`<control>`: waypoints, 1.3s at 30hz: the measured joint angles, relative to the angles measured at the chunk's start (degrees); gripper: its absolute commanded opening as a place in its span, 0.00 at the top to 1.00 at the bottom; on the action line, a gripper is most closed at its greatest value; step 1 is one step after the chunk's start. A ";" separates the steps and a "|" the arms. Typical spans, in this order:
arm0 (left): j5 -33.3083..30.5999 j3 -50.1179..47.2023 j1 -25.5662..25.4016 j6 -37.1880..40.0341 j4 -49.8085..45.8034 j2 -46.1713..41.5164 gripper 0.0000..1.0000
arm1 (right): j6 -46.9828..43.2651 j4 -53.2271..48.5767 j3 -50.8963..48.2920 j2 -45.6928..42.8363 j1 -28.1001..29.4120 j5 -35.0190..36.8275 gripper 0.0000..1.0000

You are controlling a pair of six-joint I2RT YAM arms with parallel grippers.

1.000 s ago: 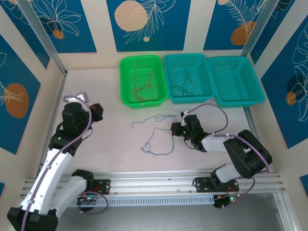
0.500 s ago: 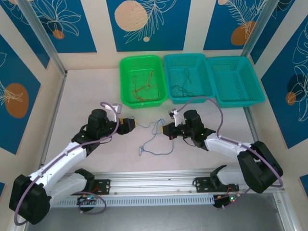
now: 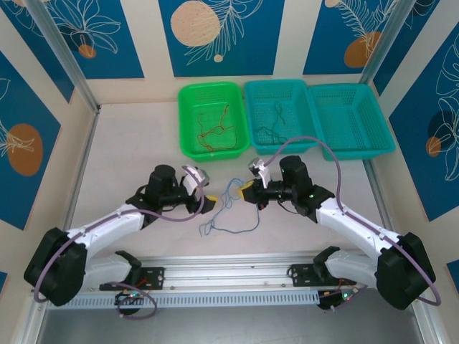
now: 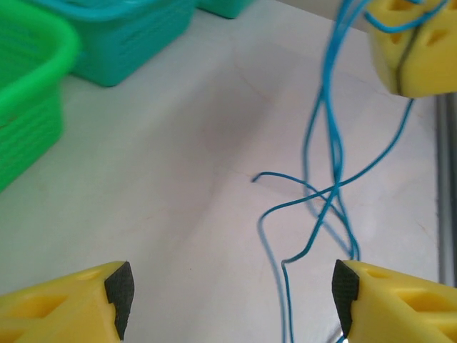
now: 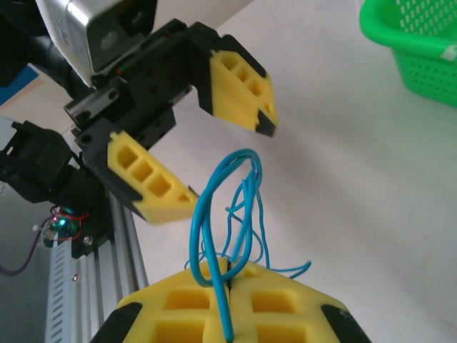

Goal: Untangle the cables

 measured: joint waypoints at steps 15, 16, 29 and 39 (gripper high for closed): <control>6.51 0.04 -3.54 0.79 8.15 7.78 0.69 | -0.09 -0.15 0.26 0.02 0.39 -0.83 1.00; 6.36 0.04 -3.69 0.50 8.81 7.78 0.70 | -0.07 0.04 0.26 0.02 0.46 -0.85 1.00; 1.25 0.04 -6.08 -2.71 15.63 9.64 1.00 | 3.04 2.78 0.24 1.29 0.66 2.14 0.93; -18.84 -0.85 -7.85 -7.74 7.98 -3.39 1.00 | 18.69 -1.29 -1.09 5.49 -2.19 26.18 0.93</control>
